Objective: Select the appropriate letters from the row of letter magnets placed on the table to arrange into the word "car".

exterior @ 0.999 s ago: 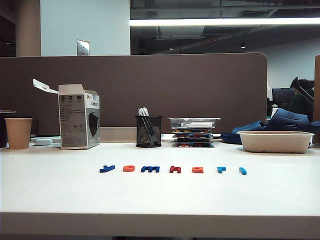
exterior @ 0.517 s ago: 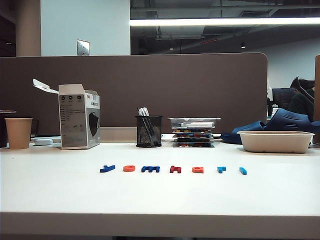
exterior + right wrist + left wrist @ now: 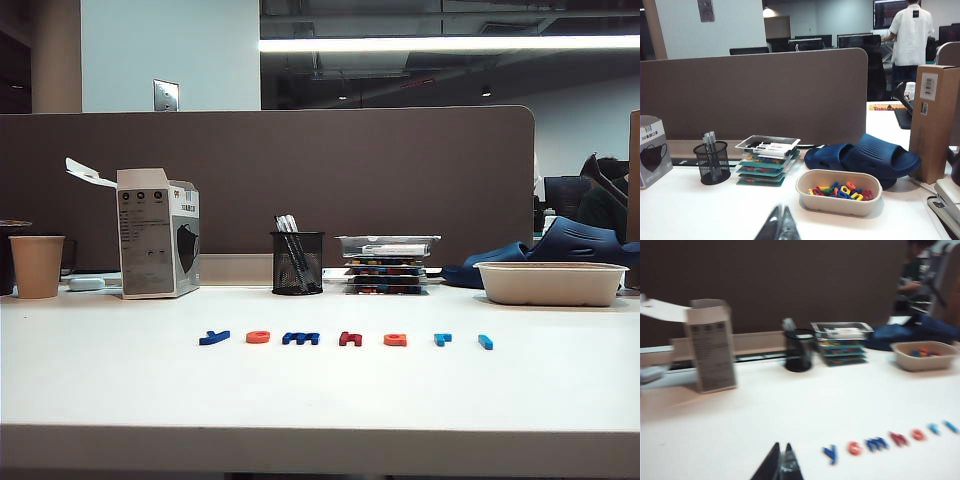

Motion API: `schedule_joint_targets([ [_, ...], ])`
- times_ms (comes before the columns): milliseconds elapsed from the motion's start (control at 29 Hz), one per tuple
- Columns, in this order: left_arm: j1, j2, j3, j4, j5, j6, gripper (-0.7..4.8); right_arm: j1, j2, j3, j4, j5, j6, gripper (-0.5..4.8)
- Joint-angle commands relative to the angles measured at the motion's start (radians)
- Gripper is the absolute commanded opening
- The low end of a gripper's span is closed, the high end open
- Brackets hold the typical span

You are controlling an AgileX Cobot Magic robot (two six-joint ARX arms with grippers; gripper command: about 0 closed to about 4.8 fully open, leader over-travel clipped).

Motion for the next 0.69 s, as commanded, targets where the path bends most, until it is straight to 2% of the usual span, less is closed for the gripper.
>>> schedule_joint_targets([
  [34,0.002,0.001,0.064,-0.071,0.121,0.0,-0.05,0.0,-0.007,0.006,-0.011,-0.002,0.002,-0.06],
  [172,0.002,0.02,0.191,-0.204,0.249,-0.007,-0.05,0.0,-0.007,0.006,-0.02,-0.002,0.001,-0.06],
  [276,0.002,0.1,0.32,-0.331,0.273,-0.006,-0.05,0.0,-0.007,0.006,-0.02,-0.002,0.001,-0.06],
  [413,0.002,0.222,0.472,-0.393,0.309,0.009,-0.05,0.0,-0.007,0.006,-0.021,-0.002,0.001,-0.06],
  [551,0.002,0.365,0.625,-0.44,0.43,0.011,-0.05,0.0,-0.007,0.006,-0.021,-0.002,0.001,-0.06],
  [689,0.002,0.519,0.797,-0.541,0.505,-0.04,-0.05,0.0,-0.007,0.006,-0.031,-0.002,0.001,-0.06],
])
